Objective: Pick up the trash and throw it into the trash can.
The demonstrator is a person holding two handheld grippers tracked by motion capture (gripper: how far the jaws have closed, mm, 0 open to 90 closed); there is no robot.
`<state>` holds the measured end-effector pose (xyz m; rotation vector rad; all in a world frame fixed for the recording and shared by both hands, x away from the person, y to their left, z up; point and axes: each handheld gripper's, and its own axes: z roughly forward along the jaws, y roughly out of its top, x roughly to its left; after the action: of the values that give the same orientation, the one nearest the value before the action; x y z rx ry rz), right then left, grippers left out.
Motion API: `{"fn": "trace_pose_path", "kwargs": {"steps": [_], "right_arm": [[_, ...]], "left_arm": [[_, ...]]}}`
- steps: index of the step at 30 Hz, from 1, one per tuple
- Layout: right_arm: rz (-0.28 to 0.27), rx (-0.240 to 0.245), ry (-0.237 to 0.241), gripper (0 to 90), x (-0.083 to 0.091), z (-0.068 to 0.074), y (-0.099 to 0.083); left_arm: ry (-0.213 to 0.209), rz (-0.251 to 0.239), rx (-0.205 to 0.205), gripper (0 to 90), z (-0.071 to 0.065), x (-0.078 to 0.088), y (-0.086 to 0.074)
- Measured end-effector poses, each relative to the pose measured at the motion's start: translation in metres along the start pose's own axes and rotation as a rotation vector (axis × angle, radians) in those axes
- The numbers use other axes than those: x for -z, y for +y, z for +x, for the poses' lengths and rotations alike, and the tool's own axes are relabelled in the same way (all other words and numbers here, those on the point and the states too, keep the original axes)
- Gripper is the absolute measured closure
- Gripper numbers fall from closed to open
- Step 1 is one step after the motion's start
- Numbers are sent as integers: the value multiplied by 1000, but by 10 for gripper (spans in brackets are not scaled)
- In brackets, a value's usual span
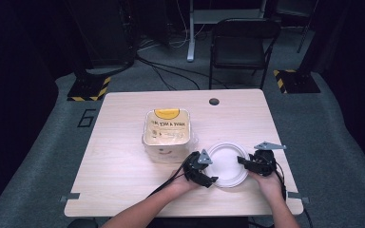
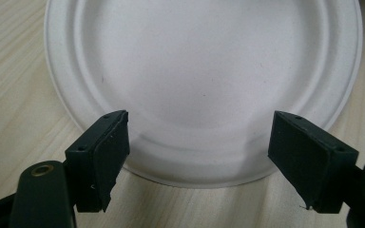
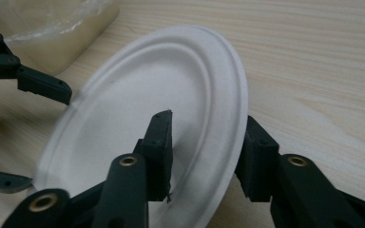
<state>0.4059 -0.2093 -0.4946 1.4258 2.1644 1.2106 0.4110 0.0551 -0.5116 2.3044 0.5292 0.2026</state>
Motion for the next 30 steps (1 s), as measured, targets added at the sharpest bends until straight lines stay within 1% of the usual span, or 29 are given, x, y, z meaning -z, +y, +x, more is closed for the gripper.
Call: {"fn": "trace_pose_path", "kwargs": {"steps": [4,7,9,11,12,14,15,20,23,26,30], "right_arm": [[-22,-9,10,674,5,3,3],[-26,-11,17,702,8,6,4],[-42,-14,38,725,13,8,5],[-46,-17,47,733,14,9,5],[-51,-27,63,743,15,10,5],[-63,-30,87,759,18,11,6],[-68,-23,99,773,22,14,6],[-93,-3,118,788,29,20,11],[-101,23,127,795,33,26,15],[-103,56,128,801,37,34,19],[-108,97,117,809,42,42,27]], "left_arm": [[-8,1,-3,214,0,2,-1],[-10,-6,-9,214,-2,6,-2],[-16,-11,-12,216,-3,10,-3],[-16,-19,-13,217,-3,14,-5],[-19,-22,-18,217,-3,18,-6],[-18,-28,-16,218,-3,25,-10],[-18,-32,-16,218,-2,29,-12],[-22,-53,-11,218,-1,48,-20],[-29,-61,-8,218,-2,58,-25],[-32,-66,-3,218,-2,67,-32],[-36,-59,1,218,-1,76,-41]]}}
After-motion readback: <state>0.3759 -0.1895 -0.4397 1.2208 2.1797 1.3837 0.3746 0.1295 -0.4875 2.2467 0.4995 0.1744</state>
